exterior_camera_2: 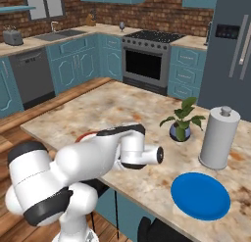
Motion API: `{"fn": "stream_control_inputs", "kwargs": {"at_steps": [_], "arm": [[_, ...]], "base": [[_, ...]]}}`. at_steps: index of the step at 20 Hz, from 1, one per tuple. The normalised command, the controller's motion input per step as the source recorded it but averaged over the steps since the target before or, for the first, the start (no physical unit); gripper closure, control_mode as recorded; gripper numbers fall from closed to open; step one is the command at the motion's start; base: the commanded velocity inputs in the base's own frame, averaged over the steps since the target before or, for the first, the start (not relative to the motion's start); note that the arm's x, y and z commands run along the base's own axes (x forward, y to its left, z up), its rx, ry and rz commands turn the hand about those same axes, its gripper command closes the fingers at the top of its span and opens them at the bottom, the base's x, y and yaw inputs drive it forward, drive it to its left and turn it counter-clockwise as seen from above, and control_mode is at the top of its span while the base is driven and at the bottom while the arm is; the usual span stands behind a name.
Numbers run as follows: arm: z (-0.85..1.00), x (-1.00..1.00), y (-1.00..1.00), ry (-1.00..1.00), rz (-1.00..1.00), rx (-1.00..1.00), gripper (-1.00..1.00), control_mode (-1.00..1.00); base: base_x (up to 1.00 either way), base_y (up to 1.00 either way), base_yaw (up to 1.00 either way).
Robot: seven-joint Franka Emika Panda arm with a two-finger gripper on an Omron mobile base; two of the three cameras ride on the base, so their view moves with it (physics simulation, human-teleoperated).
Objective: Retrieve the wine glasses from the counter and place one next to each plate.
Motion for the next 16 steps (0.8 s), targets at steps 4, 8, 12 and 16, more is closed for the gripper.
{"fn": "stream_control_inputs", "kwargs": {"at_steps": [4,8,12,16], "arm": [[-0.17,0.13,0.00,-0.01,0.00,0.00,1.00,-1.00],[-0.09,0.19,0.00,0.00,0.00,0.00,1.00,-1.00],[-0.06,0.24,0.00,0.00,0.00,0.00,1.00,-1.00],[-0.10,0.22,0.00,0.00,0.01,0.04,1.00,-1.00]], "base": [[0.00,0.00,0.00],[0.00,0.00,0.00],[0.00,0.00,0.00],[0.00,0.00,0.00]]}}
